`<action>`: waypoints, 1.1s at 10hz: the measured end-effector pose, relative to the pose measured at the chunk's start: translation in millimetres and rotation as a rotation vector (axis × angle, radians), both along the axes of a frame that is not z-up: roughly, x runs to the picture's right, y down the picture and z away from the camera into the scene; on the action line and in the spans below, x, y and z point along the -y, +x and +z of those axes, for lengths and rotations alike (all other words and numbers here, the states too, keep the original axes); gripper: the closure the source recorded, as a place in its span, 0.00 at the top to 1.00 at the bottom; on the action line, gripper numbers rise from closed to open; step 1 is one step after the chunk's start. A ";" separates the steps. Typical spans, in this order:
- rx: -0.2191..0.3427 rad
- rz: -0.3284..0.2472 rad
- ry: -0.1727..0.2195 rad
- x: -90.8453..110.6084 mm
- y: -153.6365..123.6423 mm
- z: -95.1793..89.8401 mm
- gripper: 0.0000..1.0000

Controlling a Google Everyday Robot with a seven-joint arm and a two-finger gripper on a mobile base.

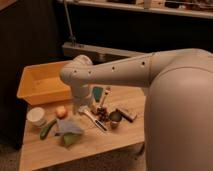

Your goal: Place apple in table surface

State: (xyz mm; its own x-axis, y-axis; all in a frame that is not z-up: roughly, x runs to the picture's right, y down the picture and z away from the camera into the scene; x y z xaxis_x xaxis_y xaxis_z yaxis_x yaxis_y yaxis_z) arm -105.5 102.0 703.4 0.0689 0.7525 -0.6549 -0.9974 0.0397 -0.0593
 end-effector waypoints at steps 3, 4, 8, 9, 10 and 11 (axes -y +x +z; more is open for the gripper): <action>0.000 0.000 0.000 0.0 0.0 0.0 0.65; 0.000 0.000 0.000 0.0 0.0 0.0 0.65; 0.078 0.018 0.039 11.8 -4.6 20.4 0.65; 0.118 0.020 0.055 20.1 -11.7 31.0 0.65; 0.159 0.024 0.067 26.3 -22.5 39.7 0.65; 0.197 0.027 0.077 31.9 -36.3 48.1 0.65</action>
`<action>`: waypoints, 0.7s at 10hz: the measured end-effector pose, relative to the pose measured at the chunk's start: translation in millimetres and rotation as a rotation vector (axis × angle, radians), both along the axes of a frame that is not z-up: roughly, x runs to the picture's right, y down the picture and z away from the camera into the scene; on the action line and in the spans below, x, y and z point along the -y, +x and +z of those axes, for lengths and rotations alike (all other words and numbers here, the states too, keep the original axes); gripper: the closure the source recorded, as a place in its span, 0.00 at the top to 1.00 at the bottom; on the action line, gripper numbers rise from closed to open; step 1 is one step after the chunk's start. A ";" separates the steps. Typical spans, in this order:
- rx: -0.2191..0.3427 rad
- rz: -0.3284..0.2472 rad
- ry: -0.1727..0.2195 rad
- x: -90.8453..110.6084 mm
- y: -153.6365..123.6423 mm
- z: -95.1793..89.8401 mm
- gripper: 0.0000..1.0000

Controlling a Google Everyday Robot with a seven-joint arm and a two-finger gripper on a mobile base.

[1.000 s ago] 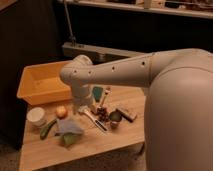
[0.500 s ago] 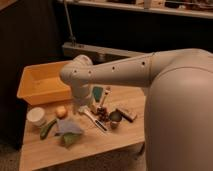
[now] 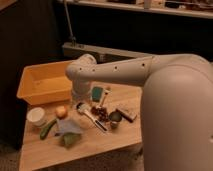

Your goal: Place apple in table surface

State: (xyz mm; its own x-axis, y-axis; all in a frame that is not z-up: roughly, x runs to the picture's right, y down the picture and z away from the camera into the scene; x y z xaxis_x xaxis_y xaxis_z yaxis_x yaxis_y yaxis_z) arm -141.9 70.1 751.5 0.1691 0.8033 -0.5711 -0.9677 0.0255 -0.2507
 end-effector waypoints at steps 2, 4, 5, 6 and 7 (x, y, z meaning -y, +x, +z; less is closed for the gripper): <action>0.061 0.002 0.008 9.6 -28.7 11.4 0.65; 0.120 -0.003 0.003 11.9 -53.0 16.7 0.65; 0.148 -0.010 0.002 10.3 -64.5 19.8 0.65; 0.167 -0.012 0.001 9.4 -71.2 22.5 0.65; 0.182 -0.013 -0.004 6.7 -76.7 29.2 0.65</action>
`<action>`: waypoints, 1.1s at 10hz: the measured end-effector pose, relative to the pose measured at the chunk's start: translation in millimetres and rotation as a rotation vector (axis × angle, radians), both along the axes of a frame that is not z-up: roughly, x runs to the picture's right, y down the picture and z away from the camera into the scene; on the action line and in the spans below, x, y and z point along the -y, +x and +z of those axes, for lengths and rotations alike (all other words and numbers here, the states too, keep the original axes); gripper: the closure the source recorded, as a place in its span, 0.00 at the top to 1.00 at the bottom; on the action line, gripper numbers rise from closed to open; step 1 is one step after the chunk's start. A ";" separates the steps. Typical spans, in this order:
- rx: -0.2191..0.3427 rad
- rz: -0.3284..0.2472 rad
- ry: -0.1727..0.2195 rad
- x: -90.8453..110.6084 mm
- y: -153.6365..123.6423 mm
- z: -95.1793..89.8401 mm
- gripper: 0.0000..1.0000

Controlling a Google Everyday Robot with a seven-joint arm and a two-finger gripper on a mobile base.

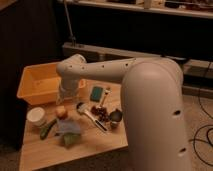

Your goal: Place apple in table surface

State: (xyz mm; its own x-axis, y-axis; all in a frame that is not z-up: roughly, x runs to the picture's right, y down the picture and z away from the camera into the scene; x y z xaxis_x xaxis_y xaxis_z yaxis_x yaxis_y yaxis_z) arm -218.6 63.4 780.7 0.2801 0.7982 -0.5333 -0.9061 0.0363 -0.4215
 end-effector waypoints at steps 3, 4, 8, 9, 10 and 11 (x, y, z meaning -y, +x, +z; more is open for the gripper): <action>0.033 -0.011 -0.033 -20.4 -12.6 24.1 0.65; 0.042 -0.019 -0.041 -25.5 -16.0 27.2 0.65; 0.088 -0.063 -0.048 -43.6 -37.8 46.4 0.65; 0.103 -0.085 -0.046 -48.7 -50.1 53.0 0.65; 0.116 -0.104 -0.043 -54.0 -60.0 56.5 0.65; 0.116 -0.123 -0.025 -57.6 -62.4 64.5 0.65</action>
State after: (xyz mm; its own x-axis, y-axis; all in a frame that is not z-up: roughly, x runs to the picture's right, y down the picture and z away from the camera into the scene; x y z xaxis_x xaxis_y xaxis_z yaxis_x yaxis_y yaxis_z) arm -281.0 121.1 845.2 0.4360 0.7407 -0.5111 -0.8407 0.1325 -0.5251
